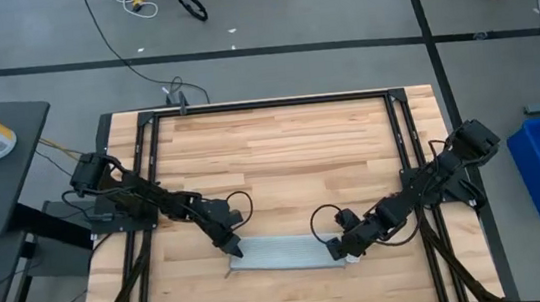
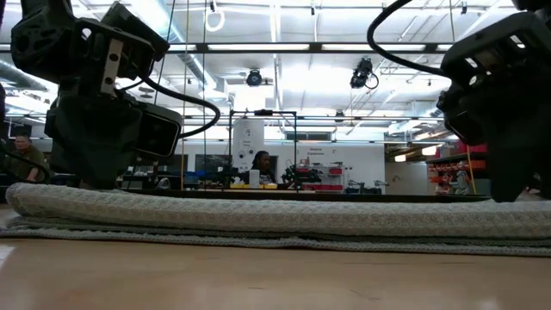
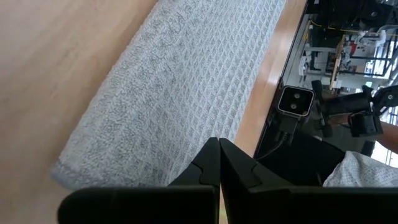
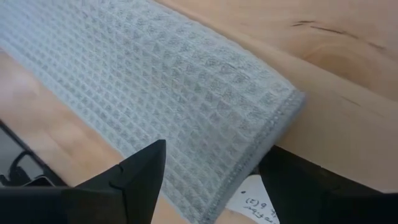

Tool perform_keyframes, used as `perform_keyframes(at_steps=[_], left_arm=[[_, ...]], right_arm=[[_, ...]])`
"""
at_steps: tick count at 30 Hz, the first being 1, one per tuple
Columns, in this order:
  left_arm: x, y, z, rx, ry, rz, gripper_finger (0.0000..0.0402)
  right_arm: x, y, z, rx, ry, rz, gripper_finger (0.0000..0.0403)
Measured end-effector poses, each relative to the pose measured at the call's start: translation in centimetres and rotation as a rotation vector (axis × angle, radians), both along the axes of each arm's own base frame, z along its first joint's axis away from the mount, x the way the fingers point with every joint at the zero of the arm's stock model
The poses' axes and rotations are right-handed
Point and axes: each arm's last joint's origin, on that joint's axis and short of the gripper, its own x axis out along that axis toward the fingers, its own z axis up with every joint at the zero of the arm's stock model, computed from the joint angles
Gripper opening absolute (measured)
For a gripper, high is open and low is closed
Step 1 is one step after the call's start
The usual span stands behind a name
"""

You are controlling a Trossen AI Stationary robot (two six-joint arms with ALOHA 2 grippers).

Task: Fold microfiber towels
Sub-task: Fold the gray microfiber towel

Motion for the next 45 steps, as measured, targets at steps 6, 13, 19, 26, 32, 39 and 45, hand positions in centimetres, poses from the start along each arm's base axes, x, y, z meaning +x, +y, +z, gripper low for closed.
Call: perform_keyframes(at_steps=[6, 13, 19, 26, 32, 39, 45], left_arm=[[0.0, 0.0, 0.0, 0.003, -0.001, 0.005, 0.0], [0.0, 0.0, 0.0, 0.005, -0.002, 0.004, 0.0], [0.0, 0.0, 0.0, 0.005, -0.002, 0.004, 0.0], [0.0, 0.0, 0.0, 0.005, -0.003, 0.004, 0.0], [0.0, 0.0, 0.0, 0.005, -0.003, 0.004, 0.0], [0.0, 0.0, 0.0, 0.008, -0.004, 0.004, 0.0], [0.0, 0.0, 0.0, 0.016, -0.007, 0.012, 0.0]], right_arm=[[-0.2, -0.2, -0.2, -0.014, 0.006, -0.006, 0.026], [-0.4, -0.3, -0.4, -0.01, 0.046, -0.041, 0.0251], [-0.3, -0.4, -0.5, 0.004, 0.071, -0.036, 0.0249], [-0.2, -0.7, -0.7, 0.041, 0.11, -0.041, 0.0247], [0.2, -1.0, -0.6, 0.025, 0.081, -0.021, 0.0247], [0.6, -1.4, -0.7, 0.008, 0.047, 0.006, 0.0194], [0.4, -1.4, -1.0, -0.033, 0.036, 0.035, 0.0073]])
